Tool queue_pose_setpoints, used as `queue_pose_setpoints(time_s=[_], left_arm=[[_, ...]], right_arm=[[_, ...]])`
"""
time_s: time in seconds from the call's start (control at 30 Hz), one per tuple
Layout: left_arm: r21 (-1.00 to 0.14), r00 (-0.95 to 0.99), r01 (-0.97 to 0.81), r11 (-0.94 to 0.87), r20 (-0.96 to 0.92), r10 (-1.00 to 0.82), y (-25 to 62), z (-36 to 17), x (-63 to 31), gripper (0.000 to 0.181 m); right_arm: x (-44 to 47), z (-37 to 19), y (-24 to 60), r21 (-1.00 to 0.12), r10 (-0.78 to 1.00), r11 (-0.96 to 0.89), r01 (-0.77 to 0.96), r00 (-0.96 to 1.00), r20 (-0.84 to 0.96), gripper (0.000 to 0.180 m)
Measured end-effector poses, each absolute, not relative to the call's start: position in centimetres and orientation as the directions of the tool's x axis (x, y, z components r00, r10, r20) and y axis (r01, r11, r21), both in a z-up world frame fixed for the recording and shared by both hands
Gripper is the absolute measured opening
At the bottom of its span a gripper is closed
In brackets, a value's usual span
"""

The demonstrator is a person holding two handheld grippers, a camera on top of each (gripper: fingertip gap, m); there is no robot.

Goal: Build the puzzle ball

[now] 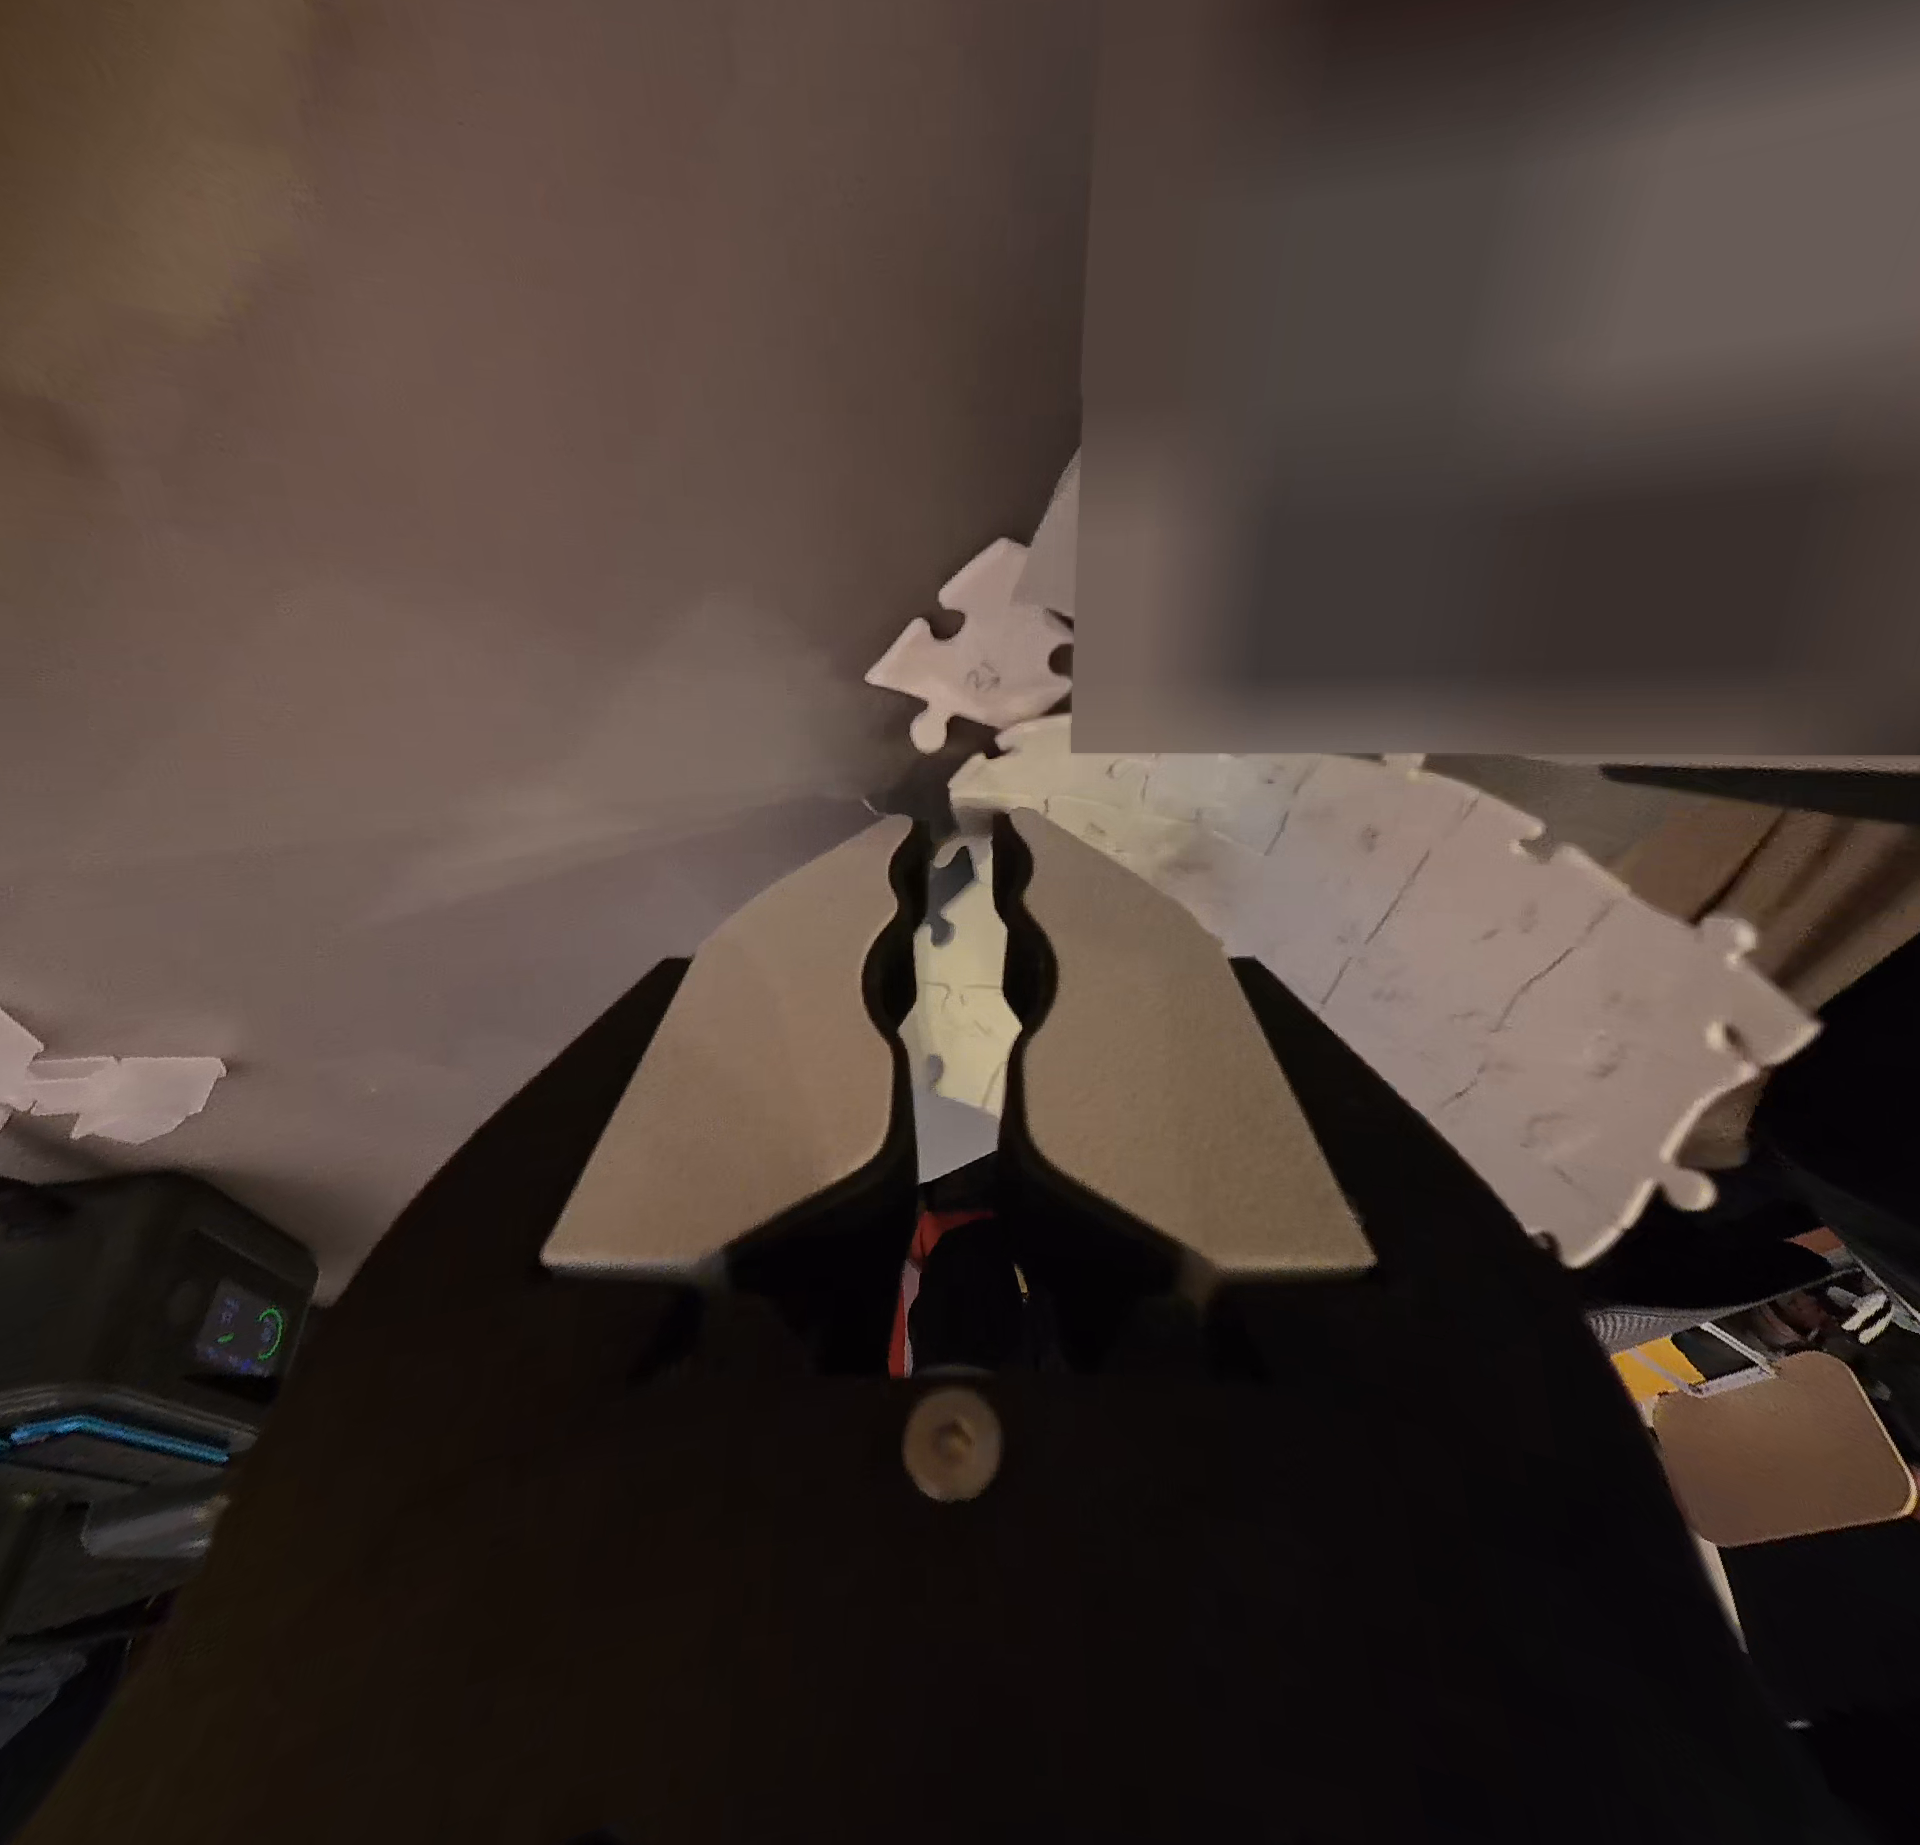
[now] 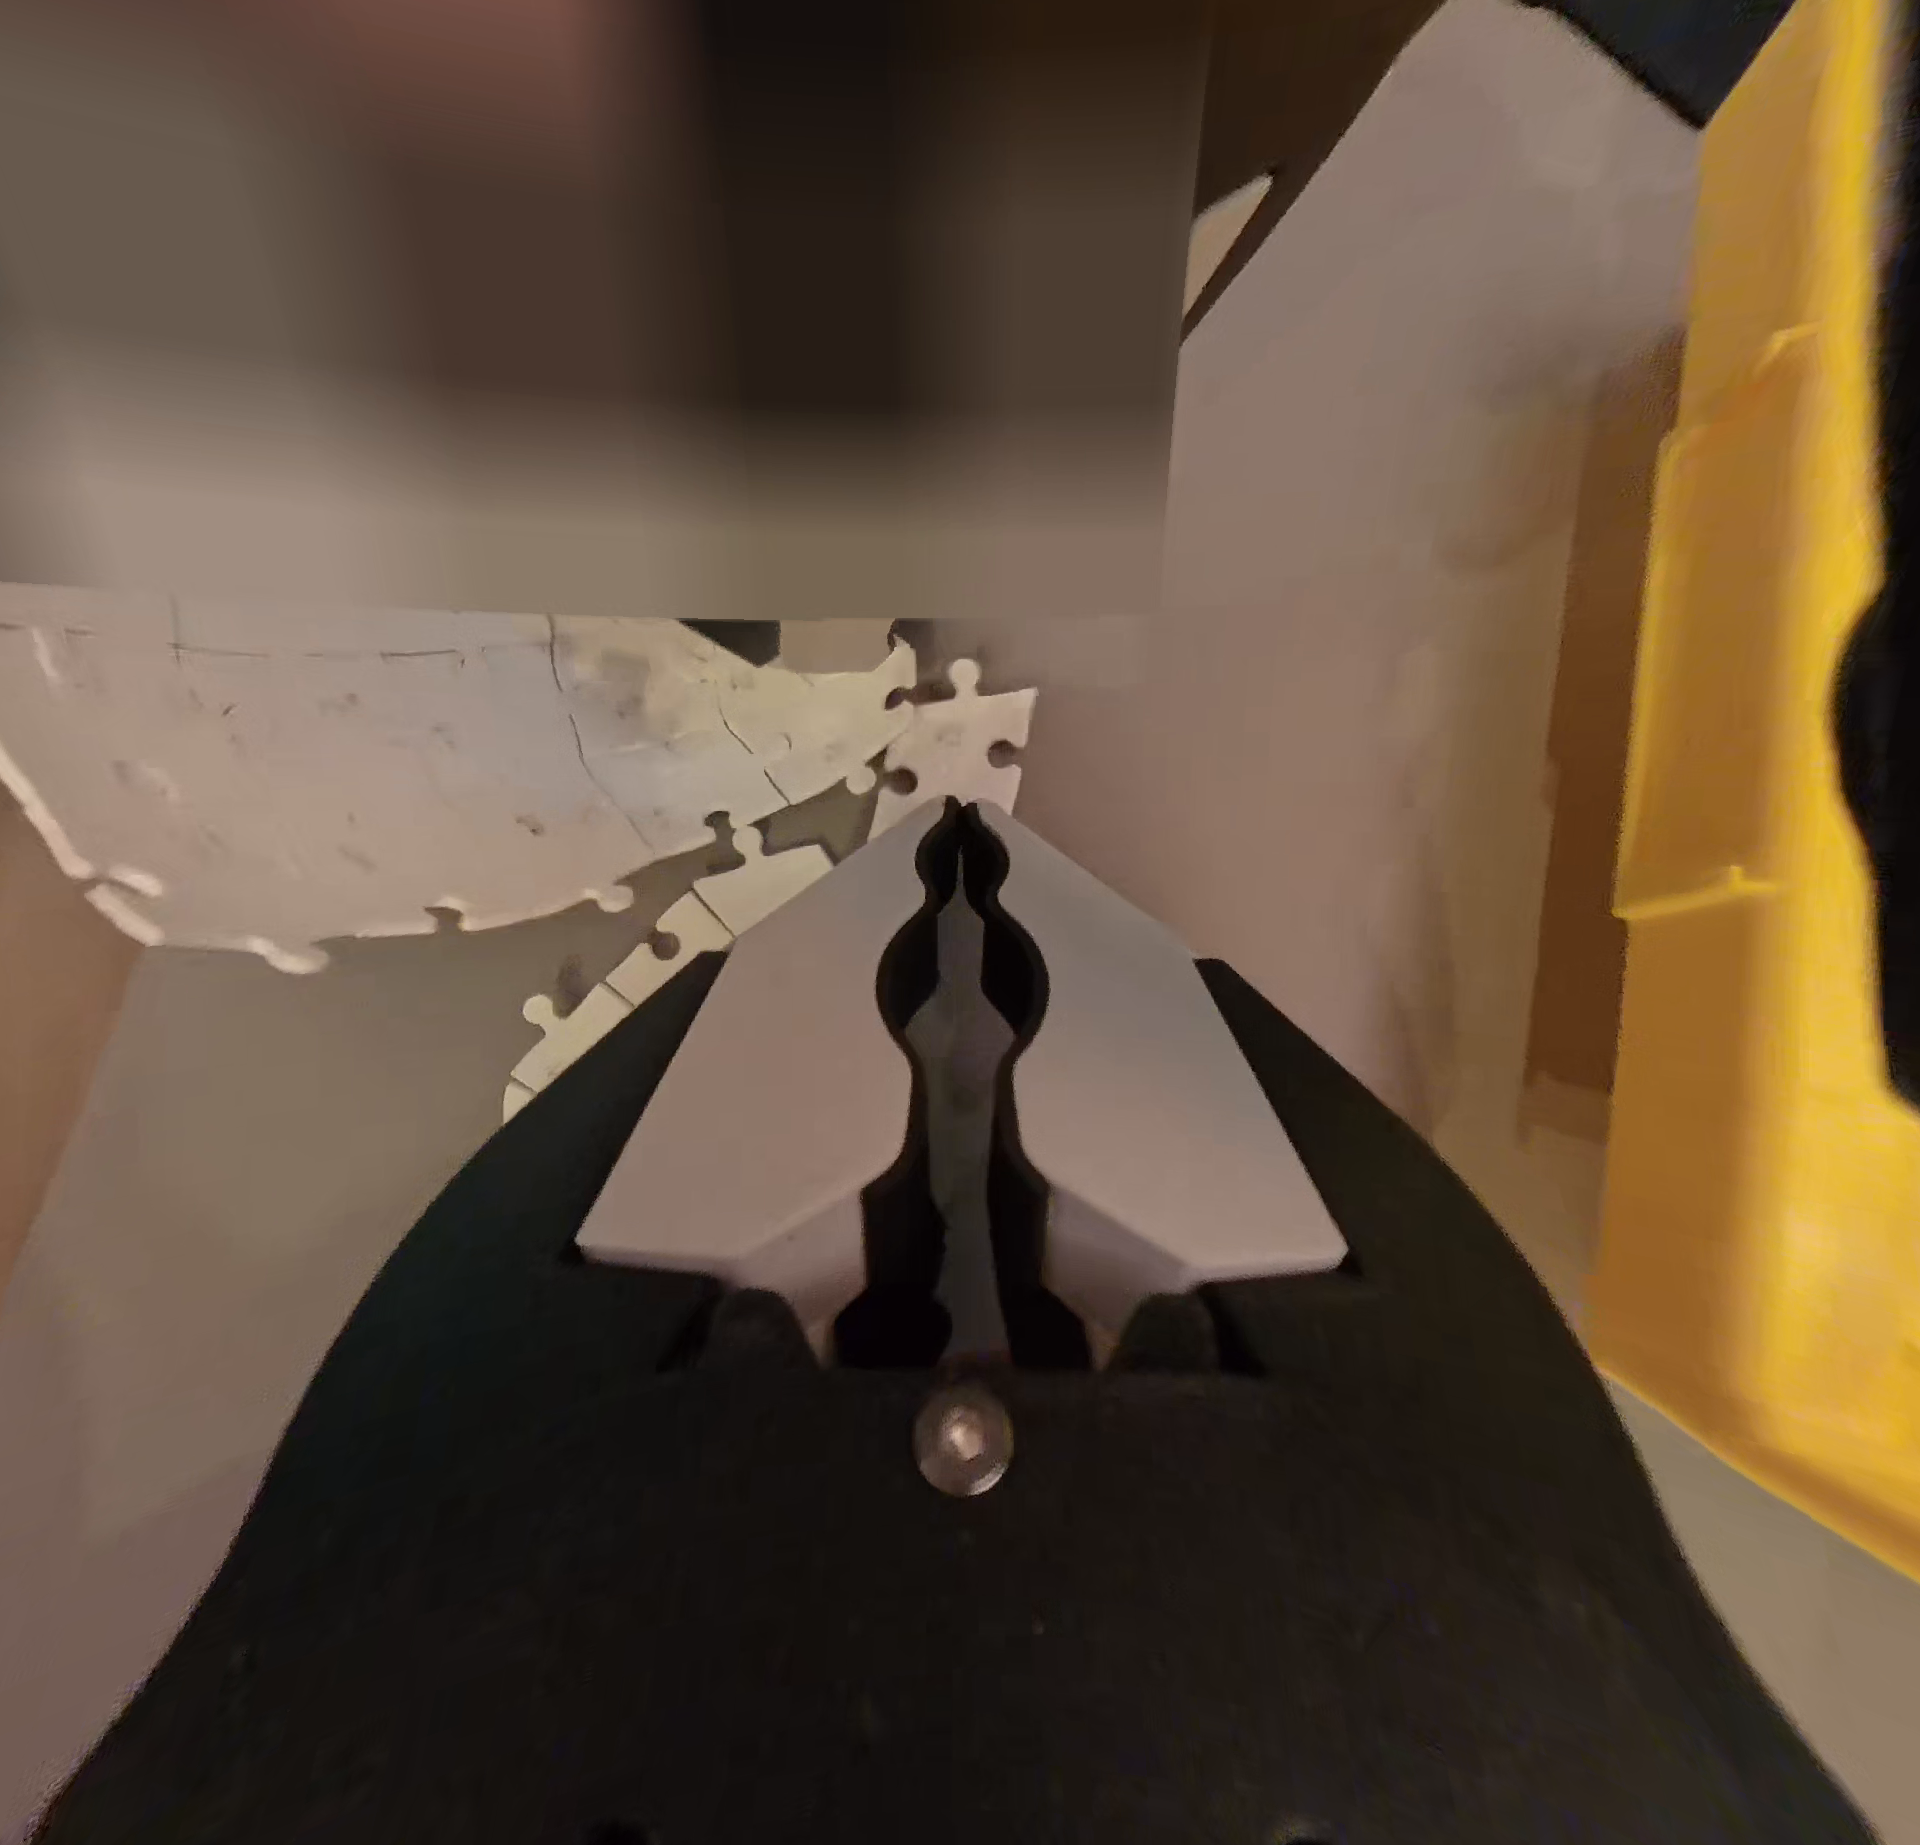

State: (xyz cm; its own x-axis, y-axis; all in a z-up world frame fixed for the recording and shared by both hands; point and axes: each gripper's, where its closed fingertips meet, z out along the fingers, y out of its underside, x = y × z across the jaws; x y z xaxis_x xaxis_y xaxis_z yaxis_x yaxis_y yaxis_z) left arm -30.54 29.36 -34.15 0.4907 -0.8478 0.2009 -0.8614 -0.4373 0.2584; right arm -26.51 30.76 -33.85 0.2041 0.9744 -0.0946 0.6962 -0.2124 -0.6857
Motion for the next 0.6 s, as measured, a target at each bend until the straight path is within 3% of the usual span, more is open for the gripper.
queue_pose_setpoints(time_s=[0.6], left_arm=[[0.288,0.498,-0.851,-0.439,0.181,-0.848,29.93,-34.13,-30.56,0.012]], right_arm=[[-26.33,-33.89,29.95,-0.666,0.976,-0.207,0.717,0.2,-0.089,0.0]])
